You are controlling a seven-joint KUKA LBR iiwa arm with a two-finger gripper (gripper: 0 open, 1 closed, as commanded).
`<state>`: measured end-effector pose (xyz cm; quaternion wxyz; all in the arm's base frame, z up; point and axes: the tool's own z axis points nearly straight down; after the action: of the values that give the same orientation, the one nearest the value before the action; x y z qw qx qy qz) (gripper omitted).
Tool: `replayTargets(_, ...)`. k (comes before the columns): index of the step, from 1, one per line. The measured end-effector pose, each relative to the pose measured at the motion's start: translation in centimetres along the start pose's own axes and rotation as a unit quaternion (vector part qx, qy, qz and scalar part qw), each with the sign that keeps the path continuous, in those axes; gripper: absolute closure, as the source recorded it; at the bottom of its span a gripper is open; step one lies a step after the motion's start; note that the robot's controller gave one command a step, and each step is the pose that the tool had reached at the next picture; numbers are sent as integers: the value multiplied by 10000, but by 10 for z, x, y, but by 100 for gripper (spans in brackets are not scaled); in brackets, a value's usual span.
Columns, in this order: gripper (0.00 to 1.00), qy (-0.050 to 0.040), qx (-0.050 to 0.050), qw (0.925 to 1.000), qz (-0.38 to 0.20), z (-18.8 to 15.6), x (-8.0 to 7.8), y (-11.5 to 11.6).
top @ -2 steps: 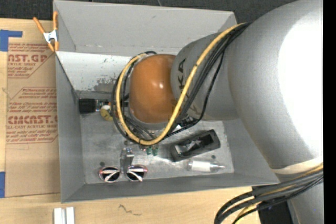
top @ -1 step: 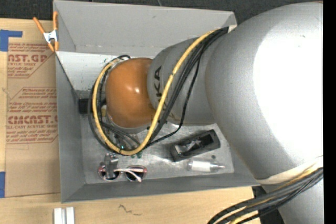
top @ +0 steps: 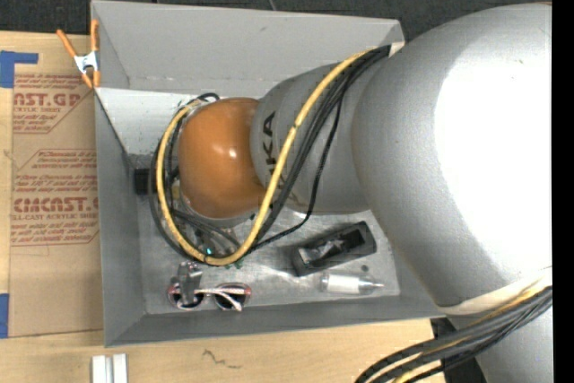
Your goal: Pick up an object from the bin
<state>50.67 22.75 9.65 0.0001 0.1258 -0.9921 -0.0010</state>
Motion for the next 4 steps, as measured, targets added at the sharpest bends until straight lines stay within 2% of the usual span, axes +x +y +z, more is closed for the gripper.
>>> replayTargets(1, 0, -8, 5, 9913, -1317, 17, 17, -13)
replayTargets(2, 0, -21, 4, 9892, -1466, 21, 20, -18)
replayTargets(3, 100, -15, 20, 9819, -1892, 22, 30, -73)
replayTargets(4, 100, -15, 21, 9791, -2034, 22, 27, -64)
